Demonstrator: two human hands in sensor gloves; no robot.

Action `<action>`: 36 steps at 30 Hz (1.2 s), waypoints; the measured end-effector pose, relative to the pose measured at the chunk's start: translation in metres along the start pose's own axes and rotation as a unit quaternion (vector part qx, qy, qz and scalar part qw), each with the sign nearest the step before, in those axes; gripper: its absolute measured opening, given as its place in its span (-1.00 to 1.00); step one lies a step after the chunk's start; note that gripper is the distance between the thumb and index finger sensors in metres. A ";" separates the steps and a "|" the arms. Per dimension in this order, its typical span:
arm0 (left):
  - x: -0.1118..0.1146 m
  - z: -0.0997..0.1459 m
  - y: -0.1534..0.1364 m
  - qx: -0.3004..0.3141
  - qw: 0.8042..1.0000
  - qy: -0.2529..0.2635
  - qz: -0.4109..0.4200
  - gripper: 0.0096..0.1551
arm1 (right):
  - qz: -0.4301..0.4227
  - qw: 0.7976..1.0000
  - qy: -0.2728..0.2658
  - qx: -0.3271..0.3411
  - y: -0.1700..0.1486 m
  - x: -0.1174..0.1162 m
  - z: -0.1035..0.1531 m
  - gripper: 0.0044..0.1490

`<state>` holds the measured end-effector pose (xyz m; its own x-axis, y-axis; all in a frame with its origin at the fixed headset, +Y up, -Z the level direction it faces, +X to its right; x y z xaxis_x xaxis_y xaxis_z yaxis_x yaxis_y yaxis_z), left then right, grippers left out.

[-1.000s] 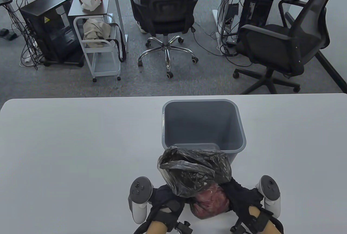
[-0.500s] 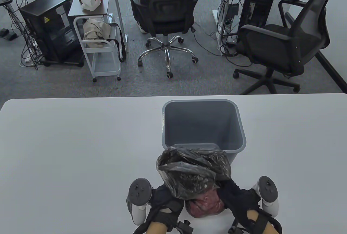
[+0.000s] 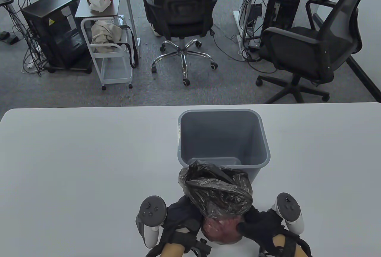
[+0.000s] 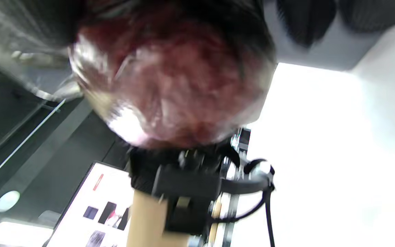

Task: Twist garbage bag top to tighten it

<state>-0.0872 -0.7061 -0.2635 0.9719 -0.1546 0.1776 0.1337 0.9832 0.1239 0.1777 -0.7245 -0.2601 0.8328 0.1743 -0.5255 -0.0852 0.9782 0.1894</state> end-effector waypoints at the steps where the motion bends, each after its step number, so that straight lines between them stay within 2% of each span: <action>1: 0.001 0.000 0.001 0.009 1.000 -0.016 0.007 -0.32 | -0.021 1.000 -0.019 -0.007 -0.002 0.002 0.001 0.25; 2: 0.003 -0.001 0.002 0.019 0.999 -0.036 0.023 -0.32 | -0.071 0.997 -0.040 -0.015 -0.006 0.005 0.001 0.20; 4: 0.004 -0.002 0.004 0.023 0.998 -0.038 0.038 -0.33 | -0.117 0.991 -0.056 -0.025 -0.009 0.010 0.002 0.13; 9: 0.002 -0.002 0.003 0.012 0.998 0.005 -0.054 -0.35 | -0.065 0.994 -0.069 -0.051 -0.010 0.011 0.005 0.10; 11: -0.001 0.000 0.000 -0.004 0.998 0.032 -0.055 -0.36 | -0.040 0.996 -0.051 -0.058 -0.009 0.006 0.006 0.24; 13: -0.004 0.001 -0.002 -0.015 0.997 0.050 -0.051 -0.36 | -0.024 0.999 -0.010 -0.021 -0.004 0.001 0.004 0.42; 14: -0.004 0.002 -0.003 -0.018 0.997 0.060 -0.050 -0.35 | -0.016 0.999 0.029 0.002 0.000 -0.002 0.001 0.46; 15: -0.003 0.002 -0.004 -0.016 0.997 0.062 -0.046 -0.35 | -0.008 0.999 0.042 -0.001 0.001 -0.003 0.001 0.48; 16: -0.001 0.001 -0.005 -0.014 0.998 0.050 -0.033 -0.35 | -0.001 0.999 0.036 0.003 0.002 -0.002 0.000 0.46; 17: 0.002 0.002 -0.005 -0.012 0.999 0.038 -0.023 -0.35 | -0.001 1.000 -0.005 0.008 0.001 0.001 -0.001 0.39; 18: 0.003 0.002 -0.003 -0.003 0.999 0.032 -0.019 -0.34 | -0.016 0.999 -0.043 0.006 -0.001 0.004 -0.001 0.29; 20: 0.003 0.002 0.002 0.011 0.999 0.027 -0.026 -0.33 | -0.066 0.994 -0.083 -0.017 -0.007 0.011 0.002 0.19; 21: 0.003 0.001 0.004 0.018 0.999 0.022 -0.029 -0.34 | -0.078 0.993 -0.084 -0.026 -0.009 0.012 0.003 0.17; 22: 0.004 0.000 0.005 0.026 0.999 0.009 -0.030 -0.33 | -0.110 0.991 -0.066 -0.038 -0.013 0.012 0.003 0.15; 24: 0.006 -0.001 0.005 0.022 0.999 -0.001 -0.029 -0.36 | -0.120 0.990 -0.034 -0.068 -0.018 0.010 0.004 0.14; 26: 0.004 0.000 0.005 0.016 0.997 0.036 -0.064 -0.36 | -0.106 0.991 -0.040 -0.071 -0.019 0.009 0.005 0.17; 28: 0.001 0.001 0.006 0.011 0.994 0.050 -0.098 -0.37 | -0.088 0.993 -0.059 -0.045 -0.014 0.007 0.006 0.26; 29: -0.001 0.001 0.007 0.009 0.992 0.059 -0.111 -0.37 | -0.077 0.995 -0.056 -0.010 -0.008 0.006 0.004 0.32; 31: -0.002 0.001 0.007 0.007 0.991 0.072 -0.114 -0.37 | -0.063 0.998 -0.013 0.020 0.001 0.003 0.001 0.42; 33: -0.001 0.002 0.006 0.006 0.992 0.072 -0.100 -0.37 | -0.029 0.999 0.008 0.018 0.004 0.000 0.001 0.44; 35: 0.002 0.002 0.005 0.012 0.994 0.056 -0.087 -0.35 | -0.016 0.999 -0.033 0.010 0.001 0.002 0.002 0.33; 36: 0.003 0.001 0.003 0.017 0.996 0.037 -0.081 -0.34 | -0.037 0.997 -0.062 0.001 -0.003 0.004 0.002 0.26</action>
Point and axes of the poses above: the tracker on the back of each hand, its own y axis roughly to the thumb side, its own z axis roughly from the fingertips to the wrist, x = y × z, the point moved 1 cm from there along -z, roughly from the wrist to the fingertips, and after that the axes turned 3 degrees about z, right-handed, at the moved point
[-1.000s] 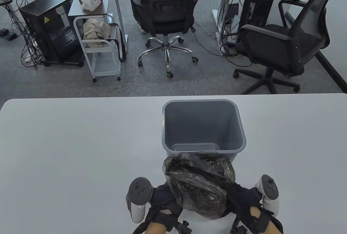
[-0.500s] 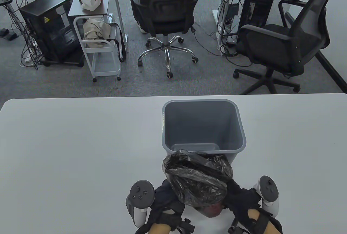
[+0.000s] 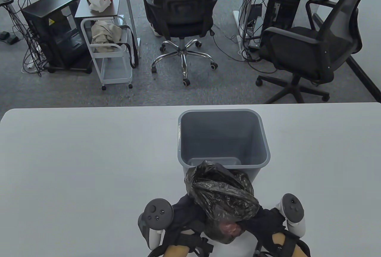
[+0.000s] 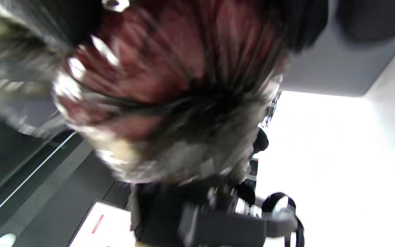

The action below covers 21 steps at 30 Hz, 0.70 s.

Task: Twist garbage bag top to tighten it

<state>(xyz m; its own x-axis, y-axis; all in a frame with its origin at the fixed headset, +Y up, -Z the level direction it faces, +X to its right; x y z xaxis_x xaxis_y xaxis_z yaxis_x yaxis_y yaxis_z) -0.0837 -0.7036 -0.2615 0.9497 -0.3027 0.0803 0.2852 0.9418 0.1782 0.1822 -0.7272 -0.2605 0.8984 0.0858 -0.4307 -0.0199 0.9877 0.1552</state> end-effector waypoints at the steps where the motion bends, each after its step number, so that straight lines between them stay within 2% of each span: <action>1: 0.001 -0.001 -0.001 0.000 1.000 -0.020 0.014 -0.34 | -0.017 1.000 -0.018 -0.013 -0.003 0.002 0.000 0.20; 2: 0.003 -0.003 -0.003 -0.002 0.998 -0.047 0.040 -0.33 | -0.040 0.998 -0.038 -0.036 -0.008 0.004 0.001 0.15; 4: 0.003 -0.004 -0.004 -0.010 0.996 -0.057 0.065 -0.35 | -0.063 0.995 -0.053 -0.057 -0.015 0.007 0.001 0.09; 8: -0.004 -0.004 -0.004 -0.023 1.000 -0.007 -0.009 -0.39 | -0.071 0.995 -0.037 -0.058 -0.013 0.006 0.003 0.09; 10: -0.006 -0.002 -0.006 -0.033 0.999 0.018 -0.016 -0.38 | -0.060 0.997 -0.033 -0.025 -0.004 0.005 0.005 0.22; 11: -0.006 -0.002 -0.007 -0.036 0.999 0.025 -0.014 -0.39 | -0.057 0.998 -0.014 -0.013 -0.001 0.003 0.004 0.28; 13: -0.006 -0.002 -0.009 -0.036 0.999 0.024 -0.002 -0.38 | -0.029 0.997 0.068 0.002 0.007 -0.004 0.002 0.37; 14: -0.004 -0.001 -0.009 -0.034 0.999 0.018 0.014 -0.38 | -0.003 0.997 0.081 0.003 0.008 -0.006 0.001 0.38; 16: -0.002 -0.001 -0.009 -0.024 0.999 0.005 0.041 -0.36 | 0.031 0.999 0.038 0.007 0.007 -0.005 0.000 0.32; 18: 0.000 -0.003 -0.010 -0.013 0.998 -0.022 0.065 -0.33 | -0.007 1.000 -0.016 -0.016 0.001 -0.001 0.001 0.24; 21: 0.002 -0.005 -0.010 -0.007 0.994 -0.047 0.098 -0.35 | -0.079 0.996 -0.012 -0.045 -0.009 -0.001 0.002 0.19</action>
Point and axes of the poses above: the tracker on the back of each hand, its own y axis roughly to the thumb side, its own z axis roughly from the fingertips to the wrist, x = y × z, the point moved 1 cm from there along -z, roughly from the wrist to the fingertips, and after that the axes turned 3 degrees about z, right-handed, at the moved point
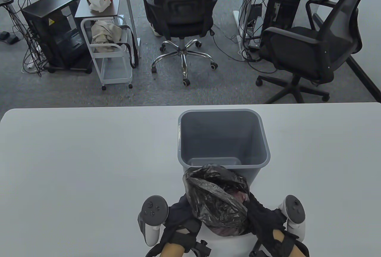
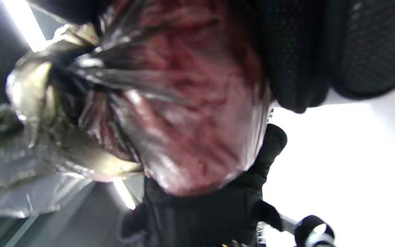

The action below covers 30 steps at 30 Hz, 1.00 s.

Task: Twist garbage bag top to tighten it

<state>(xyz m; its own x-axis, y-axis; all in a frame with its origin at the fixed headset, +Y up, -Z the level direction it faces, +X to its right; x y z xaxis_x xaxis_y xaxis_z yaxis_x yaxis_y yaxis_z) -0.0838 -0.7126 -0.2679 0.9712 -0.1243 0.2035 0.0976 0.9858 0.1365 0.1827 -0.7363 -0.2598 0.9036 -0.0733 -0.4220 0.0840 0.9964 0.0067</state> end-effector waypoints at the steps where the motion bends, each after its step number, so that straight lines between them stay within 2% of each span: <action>1: 0.001 0.000 0.000 -0.001 1.000 0.003 0.002 -0.37 | 0.001 1.000 0.008 -0.006 -0.002 0.000 0.000 0.19; 4: -0.003 0.002 0.003 -0.005 0.997 0.051 -0.063 -0.39 | 0.019 1.000 0.013 -0.014 -0.004 0.000 0.001 0.23; 5: -0.005 0.002 0.003 -0.006 0.995 0.062 -0.073 -0.39 | 0.029 0.999 0.020 0.008 -0.001 -0.002 0.000 0.28; 8: -0.009 0.004 0.003 -0.011 0.995 0.075 -0.063 -0.39 | 0.074 0.996 0.044 0.039 0.007 -0.003 -0.004 0.35; 9: -0.007 0.004 0.003 -0.013 0.997 0.069 -0.046 -0.39 | 0.088 0.994 0.056 0.044 0.009 -0.003 -0.006 0.32; 11: -0.002 0.004 0.002 -0.011 0.999 0.047 -0.016 -0.38 | 0.081 0.995 0.041 0.027 0.006 0.001 -0.006 0.22; 14: 0.006 0.002 -0.001 -0.012 0.999 -0.008 0.037 -0.36 | 0.027 1.000 -0.014 -0.005 -0.002 0.009 -0.002 0.16; 16: 0.009 0.002 -0.001 -0.016 0.998 -0.027 0.056 -0.37 | -0.002 1.000 -0.006 -0.020 -0.007 0.010 -0.001 0.15; 19: 0.006 0.003 0.003 -0.009 1.000 0.005 0.025 -0.40 | 0.001 1.000 -0.006 -0.028 -0.008 0.008 -0.001 0.15; 21: -0.001 0.006 0.004 -0.008 0.998 0.060 -0.013 -0.40 | 0.015 1.000 0.006 -0.015 -0.005 0.007 -0.001 0.20; 25: -0.006 0.008 0.002 -0.004 0.995 0.101 0.008 -0.40 | 0.069 0.996 0.051 0.027 0.005 0.002 -0.004 0.28; 27: 0.000 0.007 -0.002 -0.013 0.996 0.079 0.049 -0.39 | 0.038 0.998 0.036 0.037 0.006 0.002 -0.005 0.22; 29: 0.007 0.004 -0.003 -0.009 0.996 0.022 0.085 -0.36 | -0.027 0.999 -0.032 0.006 0.001 0.009 -0.002 0.10; 30: 0.009 0.003 -0.002 -0.004 0.996 0.000 0.094 -0.33 | -0.035 0.998 -0.046 -0.004 -0.001 0.012 -0.001 0.07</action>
Point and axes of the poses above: the tracker on the back of each hand, its own y axis roughly to the thumb side, its own z axis roughly from the fingertips to the wrist, x = y × z, the point moved 1 cm from there along -z, roughly from the wrist to the fingertips, and after that the axes turned 3 degrees about z, right-handed, at the moved point
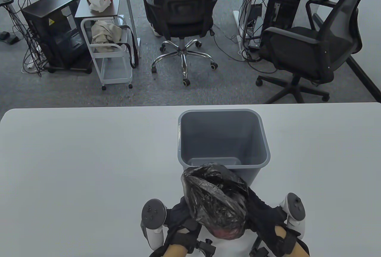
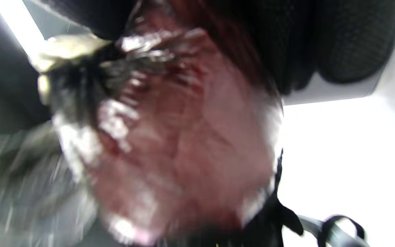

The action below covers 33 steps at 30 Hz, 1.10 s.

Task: Twist garbage bag top to tighten it

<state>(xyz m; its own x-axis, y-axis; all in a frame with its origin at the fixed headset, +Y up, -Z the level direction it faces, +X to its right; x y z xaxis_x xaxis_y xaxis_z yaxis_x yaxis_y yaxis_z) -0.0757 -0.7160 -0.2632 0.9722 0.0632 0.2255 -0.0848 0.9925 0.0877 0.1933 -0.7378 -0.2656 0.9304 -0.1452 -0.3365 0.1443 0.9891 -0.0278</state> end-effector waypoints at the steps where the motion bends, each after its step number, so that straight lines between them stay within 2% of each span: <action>1: 0.002 -0.002 0.001 0.010 0.999 -0.036 0.019 -0.32 | -0.003 1.000 -0.011 -0.015 -0.003 0.005 0.000 0.05; 3: 0.001 -0.004 0.001 0.005 0.999 -0.041 0.028 -0.35 | -0.011 0.999 0.020 -0.023 -0.004 0.005 -0.001 0.02; 6: -0.003 -0.001 -0.001 -0.004 1.000 0.023 -0.009 -0.40 | 0.040 0.998 0.039 -0.036 -0.006 0.002 0.000 0.03; 10: -0.012 0.003 0.002 -0.004 0.995 0.091 -0.049 -0.41 | 0.048 0.996 0.071 -0.001 -0.001 -0.008 0.002 0.21; 14: -0.016 0.005 0.000 -0.013 0.992 0.117 -0.037 -0.41 | 0.112 0.981 0.155 0.035 0.009 -0.018 0.000 0.39; 16: -0.013 0.004 -0.002 -0.015 0.995 0.100 -0.022 -0.40 | 0.131 0.981 0.139 0.039 0.012 -0.018 0.000 0.37; 18: -0.008 0.000 -0.003 -0.009 0.999 0.046 0.004 -0.38 | 0.119 0.989 0.071 0.044 0.011 -0.011 -0.001 0.25; 19: -0.006 -0.003 -0.002 -0.002 0.999 -0.002 0.032 -0.37 | 0.094 0.994 0.048 0.034 0.008 -0.007 0.000 0.20; 21: -0.005 -0.005 0.000 -0.005 0.996 -0.053 0.076 -0.34 | 0.046 0.998 0.051 0.005 0.001 -0.003 0.000 0.15; 22: -0.005 -0.005 0.000 -0.009 0.995 -0.055 0.088 -0.36 | 0.022 0.997 0.069 -0.016 -0.002 -0.003 0.000 0.13; 24: -0.006 -0.004 -0.001 -0.018 0.997 -0.028 0.073 -0.39 | 0.013 0.995 0.092 -0.033 -0.005 -0.005 0.001 0.12; 26: -0.011 0.000 -0.001 -0.026 0.998 0.045 0.024 -0.41 | 0.046 0.995 0.087 -0.026 -0.004 -0.007 0.002 0.12; 29: -0.016 0.003 0.001 -0.028 0.997 0.078 -0.002 -0.42 | 0.069 0.994 0.082 0.005 0.000 -0.011 0.003 0.21; 31: -0.019 0.006 0.002 -0.021 0.994 0.110 -0.009 -0.42 | 0.061 0.988 0.139 0.019 0.006 -0.017 0.002 0.33; 33: -0.018 0.006 0.002 -0.017 0.994 0.112 0.002 -0.42 | 0.098 0.976 0.195 0.021 0.009 -0.023 0.002 0.43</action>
<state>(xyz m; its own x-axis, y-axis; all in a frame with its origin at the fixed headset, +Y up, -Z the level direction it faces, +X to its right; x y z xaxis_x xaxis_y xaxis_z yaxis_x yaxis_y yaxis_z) -0.0945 -0.7158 -0.2612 0.9964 0.0851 0.0039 -0.0852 0.9950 0.0527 0.1737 -0.7253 -0.2560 0.7443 0.0748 -0.6636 -0.0021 0.9940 0.1097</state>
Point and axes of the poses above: the tracker on the back of each hand, its own y axis roughly to the thumb side, its own z axis roughly from the fingertips to the wrist, x = y × z, the point moved 1 cm from there along -z, roughly from the wrist to the fingertips, and after that the axes turned 3 degrees about z, right-handed, at the moved point
